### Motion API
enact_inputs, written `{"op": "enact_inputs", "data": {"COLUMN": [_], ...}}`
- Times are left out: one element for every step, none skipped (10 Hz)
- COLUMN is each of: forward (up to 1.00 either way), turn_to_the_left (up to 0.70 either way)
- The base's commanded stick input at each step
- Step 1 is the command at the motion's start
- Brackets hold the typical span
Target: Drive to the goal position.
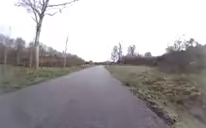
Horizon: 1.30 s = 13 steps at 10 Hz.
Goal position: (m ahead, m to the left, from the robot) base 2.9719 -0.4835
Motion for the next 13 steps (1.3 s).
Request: {"op": "enact_inputs", "data": {"forward": [0.70, 0.70, 0.70, 0.70, 0.70, 0.70, 0.70, 0.70, 0.70, 0.70, 0.70, 0.70, 0.70], "turn_to_the_left": [0.00, 0.00, 0.00, 0.00, 0.00, 0.00, 0.00, 0.00, 0.00, 0.00, 0.00, 0.00, 0.00]}}
